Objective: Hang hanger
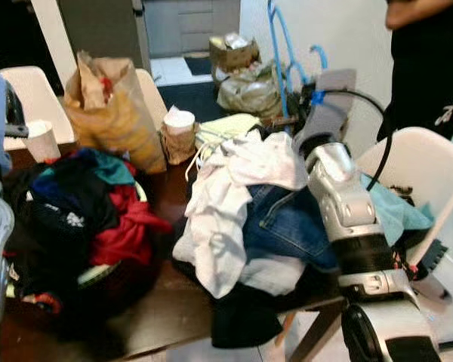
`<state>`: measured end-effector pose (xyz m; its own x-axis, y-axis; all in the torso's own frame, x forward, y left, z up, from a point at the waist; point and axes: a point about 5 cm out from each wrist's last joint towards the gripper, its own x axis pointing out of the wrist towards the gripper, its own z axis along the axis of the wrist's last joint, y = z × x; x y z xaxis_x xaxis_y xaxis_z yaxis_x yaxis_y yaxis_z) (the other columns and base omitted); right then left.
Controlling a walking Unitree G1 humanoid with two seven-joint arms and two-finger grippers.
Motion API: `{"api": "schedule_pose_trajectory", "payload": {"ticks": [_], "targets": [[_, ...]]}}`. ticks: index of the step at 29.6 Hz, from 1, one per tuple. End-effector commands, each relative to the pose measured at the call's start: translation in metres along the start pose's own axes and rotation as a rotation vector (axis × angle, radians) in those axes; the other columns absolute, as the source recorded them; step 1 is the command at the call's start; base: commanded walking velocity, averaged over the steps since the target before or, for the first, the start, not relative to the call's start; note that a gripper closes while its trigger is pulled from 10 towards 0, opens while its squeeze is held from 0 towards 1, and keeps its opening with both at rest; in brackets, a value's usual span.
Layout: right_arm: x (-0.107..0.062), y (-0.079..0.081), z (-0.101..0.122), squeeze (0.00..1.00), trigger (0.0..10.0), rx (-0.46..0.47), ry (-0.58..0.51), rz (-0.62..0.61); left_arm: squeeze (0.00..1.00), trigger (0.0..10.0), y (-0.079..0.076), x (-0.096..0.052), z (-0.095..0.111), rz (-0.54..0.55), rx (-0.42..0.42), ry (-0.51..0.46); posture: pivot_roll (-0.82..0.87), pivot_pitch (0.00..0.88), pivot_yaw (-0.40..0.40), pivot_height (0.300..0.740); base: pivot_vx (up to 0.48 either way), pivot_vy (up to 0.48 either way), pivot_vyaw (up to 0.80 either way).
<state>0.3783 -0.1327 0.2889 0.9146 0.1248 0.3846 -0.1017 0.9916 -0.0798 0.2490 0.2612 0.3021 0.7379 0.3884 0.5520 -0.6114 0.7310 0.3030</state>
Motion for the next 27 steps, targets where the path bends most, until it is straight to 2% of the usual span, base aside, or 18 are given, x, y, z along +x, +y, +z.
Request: {"api": "schedule_pose_trajectory", "payload": {"ticks": [1, 3, 4, 5, 6, 8, 9, 10, 14, 17, 18, 21, 22, 23, 24, 27], "targets": [[0.002, 0.007, 0.003, 0.0, 10.0, 0.008, -0.019, 0.017, 0.0, 10.0, -0.004, -0.004, -0.004, -0.031, -0.051, 0.038, 0.05, 0.0, -0.029, 0.736, 0.0, 0.244, 0.0], [0.003, 0.01, 0.006, 0.0, 10.0, 0.002, -0.028, 0.016, 0.0, 10.0, -0.02, -0.012, -0.015, -0.11, -0.273, 0.123, 0.05, 0.0, -0.029, 0.736, 0.0, 0.0, 0.0], [0.003, 0.01, 0.006, 0.0, 10.0, 0.002, -0.028, 0.016, 0.0, 10.0, -0.02, -0.012, -0.015, -0.11, -0.273, 0.123, 0.05, 0.0, -0.029, 0.736, 0.0, 0.0, 0.0], [0.004, 0.011, 0.011, 0.0, 10.0, -0.003, -0.045, 0.018, 0.0, 10.0, -0.037, -0.022, -0.021, -0.187, -0.495, 0.192, 0.05, 0.0, -0.027, 0.736, 0.0, 0.0, 0.0], [0.004, 0.011, 0.011, 0.0, 10.0, -0.003, -0.045, 0.018, 0.0, 10.0, -0.037, -0.022, -0.021, -0.187, -0.495, 0.192, 0.05, 0.0, -0.027, 0.736, 0.0, 0.0, 0.0], [0.004, 0.011, 0.017, 0.0, 10.0, -0.035, -0.075, 0.029, 0.0, 10.0, -0.052, -0.03, -0.019, -0.28, -0.589, 0.201, 0.04, 0.0, -0.026, 0.736, 0.0, 0.0, 0.0], [0.004, 0.011, 0.017, 0.0, 10.0, -0.035, -0.075, 0.029, 0.0, 10.0, -0.052, -0.03, -0.019, -0.28, -0.589, 0.201, 0.04, 0.0, -0.026, 0.736, 0.0, 0.0, 0.0], [0.004, 0.011, 0.022, 0.0, 10.0, -0.057, -0.097, 0.038, 0.0, 10.0, -0.06, -0.034, -0.017, -0.311, -0.597, 0.2, 0.04, 0.0, -0.03, 0.736, 0.0, 0.0, 0.0], [0.005, 0.012, 0.025, 0.0, 10.0, -0.071, -0.114, 0.051, 0.0, 10.0, -0.062, -0.035, -0.017, -0.295, -0.527, 0.204, 0.04, 0.0, -0.028, 0.736, 0.0, 0.0, 0.0], [0.005, 0.012, 0.026, 0.0, 10.0, -0.075, -0.119, 0.054, 0.0, 10.0, -0.062, -0.035, -0.017, -0.29, -0.507, 0.205, 0.04, 0.0, -0.028, 0.736, 0.0, 0.0, 0.0], [0.006, 0.013, 0.026, 0.0, 10.0, -0.07, -0.122, 0.065, 0.0, 10.0, -0.057, -0.037, -0.019, -0.246, -0.407, 0.213, 0.04, 0.0, -0.025, 0.736, 0.0, 0.0, 0.0], [0.008, 0.018, 0.026, 0.0, 10.0, -0.013, -0.112, 0.1, 0.0, 10.0, -0.037, -0.041, -0.022, -0.107, -0.225, 0.239, 0.05, 0.005, -0.023, 0.736, 0.0, 0.0, 0.0], [0.008, 0.018, 0.026, 0.0, 10.0, -0.013, -0.112, 0.1, 0.0, 10.0, -0.037, -0.041, -0.022, -0.107, -0.225, 0.239, 0.05, 0.005, -0.023, 0.736, 0.0, 0.0, 0.0], [0.009, 0.019, 0.027, 0.0, 10.0, 0.037, -0.11, 0.12, 0.0, 10.0, -0.033, -0.043, -0.022, -0.08, -0.201, 0.246, 0.05, 0.008, -0.024, 0.736, 0.0, 0.0, 0.0], [0.011, 0.022, 0.032, 0.0, 10.0, 0.045, -0.128, 0.162, 0.0, 10.0, -0.028, -0.045, -0.022, -0.047, -0.179, 0.251, 0.05, 0.015, -0.026, 0.736, 0.0, 0.0, 0.0], [0.012, 0.024, 0.036, 0.0, 10.0, 0.043, -0.143, 0.19, 0.0, 10.0, -0.025, -0.046, -0.022, -0.031, -0.17, 0.252, 0.05, 0.015, -0.026, 0.736, 0.0, 0.0, 0.0]]}}
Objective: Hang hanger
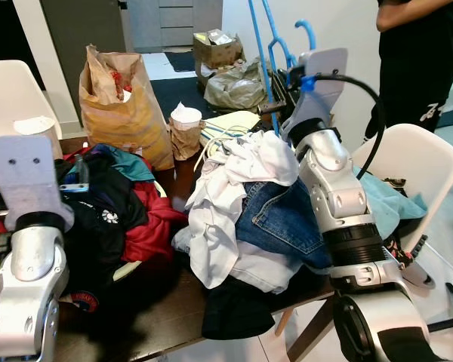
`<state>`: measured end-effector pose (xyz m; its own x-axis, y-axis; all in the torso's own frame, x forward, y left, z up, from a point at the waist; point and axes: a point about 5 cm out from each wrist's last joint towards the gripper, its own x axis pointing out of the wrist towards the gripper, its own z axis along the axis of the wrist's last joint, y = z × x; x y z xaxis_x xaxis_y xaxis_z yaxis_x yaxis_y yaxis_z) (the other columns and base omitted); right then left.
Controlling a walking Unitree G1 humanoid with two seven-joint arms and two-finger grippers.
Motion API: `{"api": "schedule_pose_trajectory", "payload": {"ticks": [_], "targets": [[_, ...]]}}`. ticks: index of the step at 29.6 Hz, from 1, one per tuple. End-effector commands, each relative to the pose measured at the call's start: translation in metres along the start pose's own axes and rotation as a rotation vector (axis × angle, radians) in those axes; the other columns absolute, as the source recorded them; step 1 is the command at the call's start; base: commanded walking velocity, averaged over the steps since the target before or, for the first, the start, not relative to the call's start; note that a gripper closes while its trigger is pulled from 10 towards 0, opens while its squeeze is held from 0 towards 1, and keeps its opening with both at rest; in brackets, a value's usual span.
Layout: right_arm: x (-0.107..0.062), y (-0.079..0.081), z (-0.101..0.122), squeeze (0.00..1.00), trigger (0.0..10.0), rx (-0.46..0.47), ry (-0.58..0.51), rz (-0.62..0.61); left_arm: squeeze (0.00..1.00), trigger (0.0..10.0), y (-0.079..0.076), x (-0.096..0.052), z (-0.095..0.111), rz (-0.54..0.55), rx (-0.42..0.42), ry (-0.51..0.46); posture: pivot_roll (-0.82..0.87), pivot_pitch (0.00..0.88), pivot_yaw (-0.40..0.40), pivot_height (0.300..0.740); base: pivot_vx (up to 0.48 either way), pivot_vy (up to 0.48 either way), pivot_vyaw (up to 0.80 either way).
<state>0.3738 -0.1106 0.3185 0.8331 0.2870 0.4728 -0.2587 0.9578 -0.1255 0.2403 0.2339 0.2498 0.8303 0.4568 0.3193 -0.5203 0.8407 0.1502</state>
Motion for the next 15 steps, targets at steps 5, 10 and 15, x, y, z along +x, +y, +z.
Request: {"api": "schedule_pose_trajectory", "payload": {"ticks": [5, 10, 15], "targets": [[0.014, -0.041, 0.064, 0.0, 10.0, -0.335, -0.265, -0.189, 0.0, 10.0, 0.029, 0.01, 0.02, 0.114, 0.134, -0.115, 0.05, 0.025, -0.031, 0.736, 0.0, 0.0, 0.32], [0.021, -0.036, 0.106, 0.0, 10.0, -0.18, -0.381, -0.069, 0.0, 10.0, 0.042, 0.015, 0.036, 0.161, 0.145, -0.179, 0.05, 0.035, -0.027, 0.736, 0.0, 0.0, 0.0], [0.024, -0.011, 0.095, 0.0, 10.0, 0.022, -0.213, 0.174, 0.0, 10.0, 0.037, 0.013, 0.032, 0.154, 0.138, -0.149, 0.04, 0.041, -0.025, 0.736, 0.0, 0.0, 0.0]]}}
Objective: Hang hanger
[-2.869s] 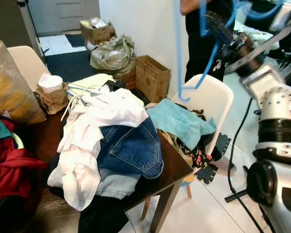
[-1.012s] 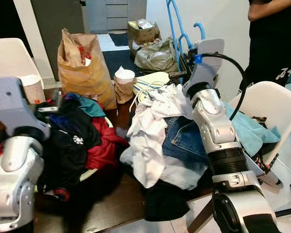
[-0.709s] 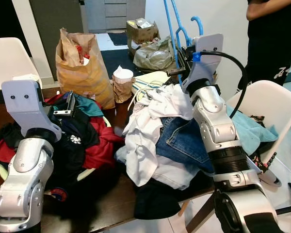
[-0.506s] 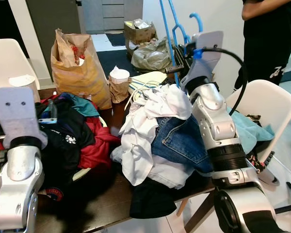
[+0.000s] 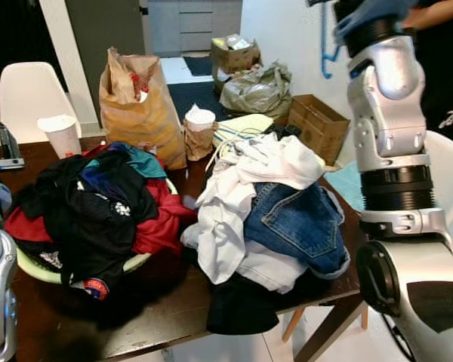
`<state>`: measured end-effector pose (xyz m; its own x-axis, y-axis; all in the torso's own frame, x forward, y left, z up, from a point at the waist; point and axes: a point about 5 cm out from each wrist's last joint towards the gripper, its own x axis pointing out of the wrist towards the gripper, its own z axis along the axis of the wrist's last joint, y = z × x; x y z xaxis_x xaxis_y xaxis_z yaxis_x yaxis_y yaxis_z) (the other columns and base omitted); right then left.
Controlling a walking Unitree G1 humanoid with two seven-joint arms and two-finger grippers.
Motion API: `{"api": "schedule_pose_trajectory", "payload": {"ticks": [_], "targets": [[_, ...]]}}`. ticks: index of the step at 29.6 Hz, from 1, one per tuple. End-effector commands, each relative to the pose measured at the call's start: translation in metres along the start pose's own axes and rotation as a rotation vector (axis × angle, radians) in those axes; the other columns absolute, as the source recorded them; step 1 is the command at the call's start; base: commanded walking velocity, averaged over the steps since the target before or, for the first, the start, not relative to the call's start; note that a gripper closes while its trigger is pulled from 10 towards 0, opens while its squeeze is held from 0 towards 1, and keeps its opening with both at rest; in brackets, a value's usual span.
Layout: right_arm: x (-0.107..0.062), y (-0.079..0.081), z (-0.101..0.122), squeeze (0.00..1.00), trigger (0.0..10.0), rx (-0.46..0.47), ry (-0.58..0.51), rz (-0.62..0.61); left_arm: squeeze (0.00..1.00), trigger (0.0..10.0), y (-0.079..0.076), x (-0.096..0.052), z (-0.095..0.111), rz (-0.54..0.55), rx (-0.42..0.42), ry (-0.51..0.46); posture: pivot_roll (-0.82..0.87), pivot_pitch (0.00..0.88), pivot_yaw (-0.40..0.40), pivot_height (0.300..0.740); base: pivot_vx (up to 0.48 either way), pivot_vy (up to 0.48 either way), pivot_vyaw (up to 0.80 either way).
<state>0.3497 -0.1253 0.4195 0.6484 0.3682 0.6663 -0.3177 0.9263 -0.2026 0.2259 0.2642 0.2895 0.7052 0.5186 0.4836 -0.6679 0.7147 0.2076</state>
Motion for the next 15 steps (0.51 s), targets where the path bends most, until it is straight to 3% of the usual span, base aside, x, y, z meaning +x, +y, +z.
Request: {"api": "schedule_pose_trajectory", "payload": {"ticks": [1, 2, 3, 4, 5, 8, 13, 15], "targets": [[-0.003, 0.019, -0.014, 0.0, 10.0, 0.121, 0.155, 0.158, 0.0, 10.0, -0.005, -0.005, -0.003, -0.009, -0.007, 0.033, 0.04, 0.042, -0.025, 0.736, 0.0, 0.0, 0.0], [-0.011, 0.025, -0.028, 0.0, 10.0, 0.163, 0.297, 0.226, 0.0, 10.0, -0.008, -0.008, -0.008, -0.018, -0.022, 0.069, 0.04, 0.045, -0.024, 0.736, 0.0, 0.0, 0.0], [-0.011, 0.025, -0.028, 0.0, 10.0, 0.163, 0.297, 0.226, 0.0, 10.0, -0.008, -0.008, -0.008, -0.018, -0.022, 0.069, 0.04, 0.045, -0.024, 0.736, 0.0, 0.0, 0.0], [-0.028, 0.03, -0.048, 0.0, 10.0, 0.196, 0.491, 0.319, 0.0, 10.0, -0.011, -0.012, -0.018, -0.027, -0.049, 0.125, 0.03, 0.046, -0.024, 0.736, 0.0, 0.0, 0.0], [-0.036, 0.031, -0.055, 0.0, 10.0, 0.204, 0.559, 0.355, 0.0, 10.0, -0.012, -0.013, -0.021, -0.03, -0.059, 0.146, 0.03, 0.046, -0.024, 0.736, 0.0, 0.0, 0.0], [-0.042, 0.032, -0.061, 0.0, 10.0, 0.204, 0.611, 0.375, 0.0, 10.0, -0.012, -0.014, -0.025, -0.034, -0.067, 0.167, 0.03, 0.046, -0.024, 0.736, 0.0, 0.0, 0.0], [-0.055, 0.023, -0.093, 0.0, 10.0, 0.262, 0.745, 0.228, 0.0, 10.0, -0.017, -0.016, -0.038, -0.069, -0.09, 0.222, 0.02, 0.049, -0.025, 0.736, 0.0, 0.0, 0.0], [-0.055, 0.023, -0.093, 0.0, 10.0, 0.262, 0.745, 0.228, 0.0, 10.0, -0.017, -0.016, -0.038, -0.069, -0.09, 0.222, 0.02, 0.049, -0.025, 0.736, 0.0, 0.0, 0.0]]}}
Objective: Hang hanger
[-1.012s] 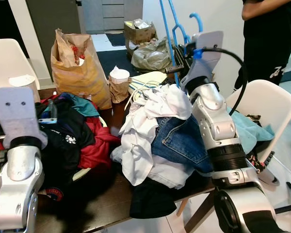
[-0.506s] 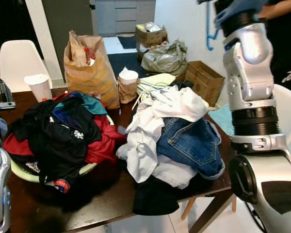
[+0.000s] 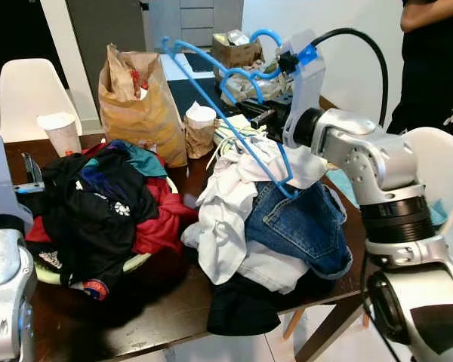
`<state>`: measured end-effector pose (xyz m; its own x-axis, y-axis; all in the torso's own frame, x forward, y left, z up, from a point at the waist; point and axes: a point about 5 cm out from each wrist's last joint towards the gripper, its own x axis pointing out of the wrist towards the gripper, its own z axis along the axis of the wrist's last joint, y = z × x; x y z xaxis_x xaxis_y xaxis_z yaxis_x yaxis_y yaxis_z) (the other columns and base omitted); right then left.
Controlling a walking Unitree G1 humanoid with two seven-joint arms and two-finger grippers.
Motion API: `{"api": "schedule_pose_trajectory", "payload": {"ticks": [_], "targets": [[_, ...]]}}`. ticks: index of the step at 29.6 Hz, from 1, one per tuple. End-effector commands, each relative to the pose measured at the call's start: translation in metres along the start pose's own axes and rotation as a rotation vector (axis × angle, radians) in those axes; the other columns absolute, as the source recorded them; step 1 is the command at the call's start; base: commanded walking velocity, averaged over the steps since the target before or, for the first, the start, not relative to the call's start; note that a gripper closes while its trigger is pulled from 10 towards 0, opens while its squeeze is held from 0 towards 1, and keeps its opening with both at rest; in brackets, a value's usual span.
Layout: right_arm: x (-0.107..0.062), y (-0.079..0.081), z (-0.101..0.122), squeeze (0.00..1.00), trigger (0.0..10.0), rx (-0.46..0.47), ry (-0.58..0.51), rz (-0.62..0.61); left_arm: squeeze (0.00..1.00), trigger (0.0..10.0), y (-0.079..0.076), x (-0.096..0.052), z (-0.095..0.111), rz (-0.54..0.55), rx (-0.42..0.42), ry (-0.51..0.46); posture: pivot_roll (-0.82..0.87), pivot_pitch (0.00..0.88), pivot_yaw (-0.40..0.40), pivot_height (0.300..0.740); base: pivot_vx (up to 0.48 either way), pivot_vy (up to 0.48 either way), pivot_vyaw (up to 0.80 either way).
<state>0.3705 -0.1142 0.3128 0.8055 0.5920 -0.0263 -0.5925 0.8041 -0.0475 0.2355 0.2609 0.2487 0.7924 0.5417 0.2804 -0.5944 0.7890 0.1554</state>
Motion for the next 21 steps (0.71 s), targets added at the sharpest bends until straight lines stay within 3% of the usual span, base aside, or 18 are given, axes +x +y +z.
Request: {"api": "schedule_pose_trajectory", "payload": {"ticks": [1, 4, 6, 15, 21], "targets": [[0.002, -0.005, -0.013, 0.0, 10.0, 0.047, 0.031, -0.047, 0.0, 10.0, -0.006, -0.001, -0.001, -0.05, -0.02, -0.006, 0.02, 0.052, -0.025, 0.736, 0.0, 0.0, 0.0], [0.003, -0.001, -0.035, 0.0, 10.0, 0.132, 0.08, -0.095, 0.0, 10.0, -0.024, -0.004, 0.011, -0.209, 0.038, -0.109, 0.02, 0.056, -0.022, 0.736, 0.0, 0.0, 0.0], [0.002, 0.002, -0.037, 0.0, 10.0, 0.147, 0.09, -0.093, 0.0, 10.0, -0.027, -0.005, 0.012, -0.236, 0.052, -0.118, 0.02, 0.056, -0.021, 0.736, 0.0, 0.0, 0.0], [0.003, 0.012, -0.037, 0.0, 10.0, 0.166, 0.075, -0.067, 0.0, 10.0, -0.036, -0.009, -0.002, -0.31, -0.011, -0.045, 0.02, 0.063, -0.017, 0.736, 0.0, 0.0, 0.0], [0.007, 0.02, -0.035, 0.0, 10.0, 0.161, 0.058, -0.043, 0.0, 10.0, -0.042, -0.018, -0.015, -0.352, 0.021, -0.012, 0.03, 0.068, -0.018, 0.736, 0.0, 0.0, 0.0]]}}
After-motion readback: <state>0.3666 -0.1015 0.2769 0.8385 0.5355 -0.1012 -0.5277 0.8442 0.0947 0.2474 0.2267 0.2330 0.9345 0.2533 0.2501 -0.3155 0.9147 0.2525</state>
